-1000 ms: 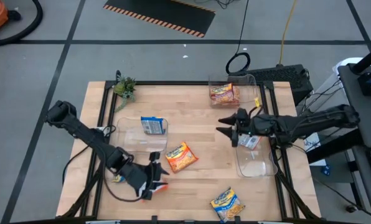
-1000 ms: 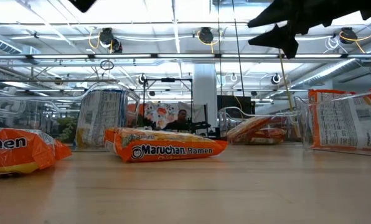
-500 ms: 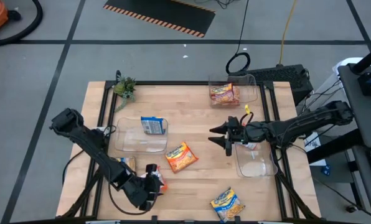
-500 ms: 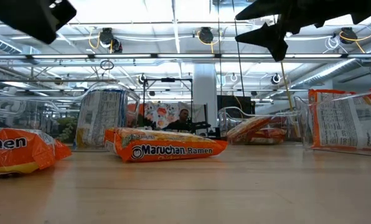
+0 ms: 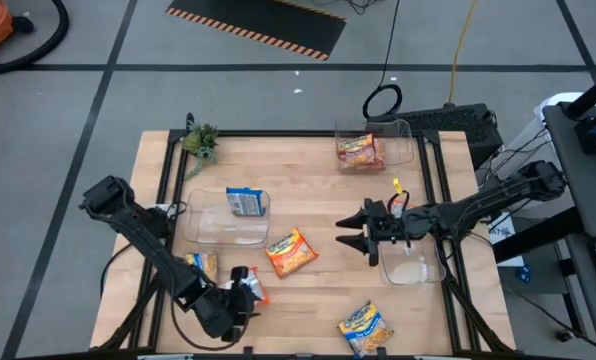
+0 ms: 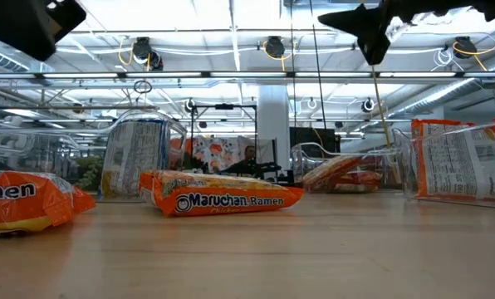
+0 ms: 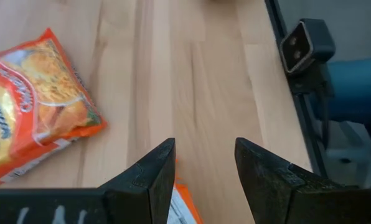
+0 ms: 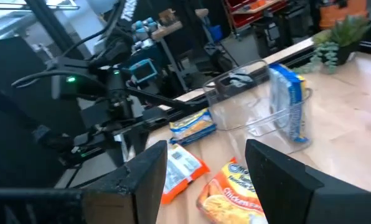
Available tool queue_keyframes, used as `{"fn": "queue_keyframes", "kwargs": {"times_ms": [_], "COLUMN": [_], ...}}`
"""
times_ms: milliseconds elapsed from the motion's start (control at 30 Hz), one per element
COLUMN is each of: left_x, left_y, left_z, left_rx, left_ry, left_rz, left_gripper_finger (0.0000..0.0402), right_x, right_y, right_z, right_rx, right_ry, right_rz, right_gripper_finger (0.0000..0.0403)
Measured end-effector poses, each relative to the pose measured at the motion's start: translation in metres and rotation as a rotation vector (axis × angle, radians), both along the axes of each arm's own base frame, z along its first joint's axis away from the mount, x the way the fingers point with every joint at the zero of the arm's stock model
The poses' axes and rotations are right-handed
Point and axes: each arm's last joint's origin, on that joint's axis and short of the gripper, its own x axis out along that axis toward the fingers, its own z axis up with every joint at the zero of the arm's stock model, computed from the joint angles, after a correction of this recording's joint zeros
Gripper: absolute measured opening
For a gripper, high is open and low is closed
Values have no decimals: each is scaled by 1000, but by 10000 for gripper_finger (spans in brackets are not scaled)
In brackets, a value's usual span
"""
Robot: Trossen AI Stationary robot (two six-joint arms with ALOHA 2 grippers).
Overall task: Sort Maruchan noodles
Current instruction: Put the bottom orange noodle pack into the bottom right transparent bin
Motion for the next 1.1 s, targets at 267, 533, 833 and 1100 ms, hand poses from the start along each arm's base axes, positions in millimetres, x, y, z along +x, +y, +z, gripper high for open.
{"fn": "queue_keyframes", "kwargs": {"times_ms": [267,533,833,1100], "left_x": [5,-5,-24,-48], "left_y": [12,12,14,10], "left_z": [-3,-9,-16,-20], "left_rx": [67,31,72,91], "left_ry": [33,197,339,476], "left_rz": [19,-85,13,86], "left_gripper_finger": [172,172,172,172], "right_x": [-1,-2,-2,-2], "right_y": [3,2,1,0], "right_z": [0,-8,-8,-8], "right_rx": [-8,-8,-7,-18], "right_ry": [-3,77,83,83], "right_rz": [-5,-6,-15,-14], "right_gripper_finger": [210,210,210,210]}}
